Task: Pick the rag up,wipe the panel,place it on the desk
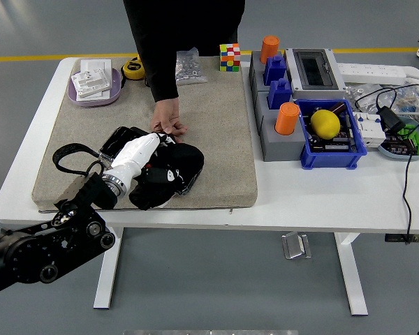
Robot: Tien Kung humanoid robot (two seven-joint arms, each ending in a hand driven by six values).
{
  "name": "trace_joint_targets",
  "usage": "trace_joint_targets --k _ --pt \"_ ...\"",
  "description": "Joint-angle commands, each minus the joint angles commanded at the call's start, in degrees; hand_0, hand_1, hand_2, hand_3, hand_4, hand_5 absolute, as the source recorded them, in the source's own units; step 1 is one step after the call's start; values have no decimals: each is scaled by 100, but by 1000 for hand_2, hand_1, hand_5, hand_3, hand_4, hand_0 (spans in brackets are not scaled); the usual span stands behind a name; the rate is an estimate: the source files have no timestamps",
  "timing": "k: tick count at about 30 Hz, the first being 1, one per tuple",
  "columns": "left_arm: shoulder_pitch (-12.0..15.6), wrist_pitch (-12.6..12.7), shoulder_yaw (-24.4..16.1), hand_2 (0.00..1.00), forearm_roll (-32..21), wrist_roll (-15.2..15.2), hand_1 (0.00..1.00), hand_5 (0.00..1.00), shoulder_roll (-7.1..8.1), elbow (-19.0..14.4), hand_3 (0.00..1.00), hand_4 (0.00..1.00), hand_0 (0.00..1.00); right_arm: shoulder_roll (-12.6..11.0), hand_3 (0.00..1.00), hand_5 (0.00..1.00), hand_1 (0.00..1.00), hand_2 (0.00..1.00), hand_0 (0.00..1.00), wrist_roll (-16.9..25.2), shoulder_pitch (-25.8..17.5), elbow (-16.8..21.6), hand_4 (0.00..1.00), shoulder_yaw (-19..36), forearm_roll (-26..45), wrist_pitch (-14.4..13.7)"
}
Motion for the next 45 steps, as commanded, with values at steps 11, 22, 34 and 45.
trace_joint_targets --k 11,22,34,45 --pt "-1 4 75 513 -14 26 253 2 -10 -114 408 300 221 -5 580 540 591 657 714 0 -6 -3 998 -10 9 6" --pt "40 49 -86 513 -22 1 252 2 -44 228 409 304 220 3 580 541 591 657 714 1 -9 0 998 5 -3 -4" --pt "66 93 -479 513 111 -29 251 2 41 698 409 305 219 27 580 541 592 657 714 13 -35 4 998 7 -15 -14" --pt "73 117 -750 513 178 -36 250 2 118 1030 408 304 219 21 580 541 591 657 714 8 -52 -2 998 16 -13 -9"
